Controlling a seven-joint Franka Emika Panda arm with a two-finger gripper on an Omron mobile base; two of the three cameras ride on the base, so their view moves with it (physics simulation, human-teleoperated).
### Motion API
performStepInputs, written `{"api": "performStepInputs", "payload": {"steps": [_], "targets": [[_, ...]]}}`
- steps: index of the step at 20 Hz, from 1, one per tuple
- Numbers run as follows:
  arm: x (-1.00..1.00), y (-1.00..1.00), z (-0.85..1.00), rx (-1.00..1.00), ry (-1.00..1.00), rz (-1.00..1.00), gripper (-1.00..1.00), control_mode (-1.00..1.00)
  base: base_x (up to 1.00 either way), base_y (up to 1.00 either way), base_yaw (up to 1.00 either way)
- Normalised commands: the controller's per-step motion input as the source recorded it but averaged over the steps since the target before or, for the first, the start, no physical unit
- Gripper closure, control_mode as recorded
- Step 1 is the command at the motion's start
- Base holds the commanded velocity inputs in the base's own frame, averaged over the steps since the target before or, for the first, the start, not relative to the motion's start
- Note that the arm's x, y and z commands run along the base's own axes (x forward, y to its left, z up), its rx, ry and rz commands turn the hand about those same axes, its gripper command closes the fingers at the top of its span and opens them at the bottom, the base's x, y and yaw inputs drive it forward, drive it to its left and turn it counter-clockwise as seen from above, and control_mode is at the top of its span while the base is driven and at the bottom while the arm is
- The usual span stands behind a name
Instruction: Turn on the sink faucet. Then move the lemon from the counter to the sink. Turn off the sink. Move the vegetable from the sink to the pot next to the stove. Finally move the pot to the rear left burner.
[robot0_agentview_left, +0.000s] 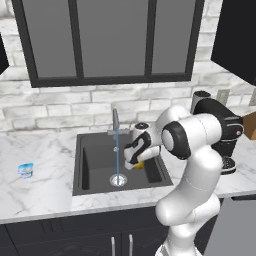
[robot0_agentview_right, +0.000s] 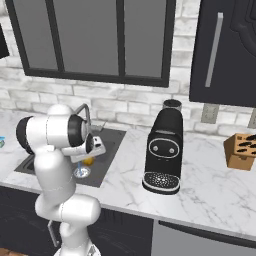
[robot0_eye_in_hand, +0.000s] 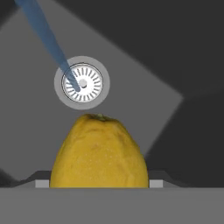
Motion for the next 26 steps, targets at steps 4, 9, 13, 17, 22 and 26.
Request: {"api": "performStepInputs", "payload": {"steps": [4, 9, 13, 17, 22, 26], "targets": [[0.32, 0.09, -0.11, 0.0, 0.01, 0.0, 1.0, -1.0, 0.0, 0.0, 0.0], [0.22, 0.13, -0.19, 0.0, 0.0, 0.0, 1.0, -1.0, 0.0, 0.0, 0.0], [0.11, 0.1, -0.25, 0.0, 0.0, 0.0, 1.0, -1.0, 0.0, 0.0, 0.0], [0.12, 0.06, -0.24, 0.0, 0.02, 0.0, 1.0, -1.0, 0.0, 0.0, 0.0], [0.13, 0.01, -0.27, 0.0, 0.04, 0.0, 1.0, -1.0, 0.0, 0.0, 0.0], [0.16, 0.0, -0.27, 0.0, 0.04, 0.0, 1.0, -1.0, 0.0, 0.0, 0.0]]}}
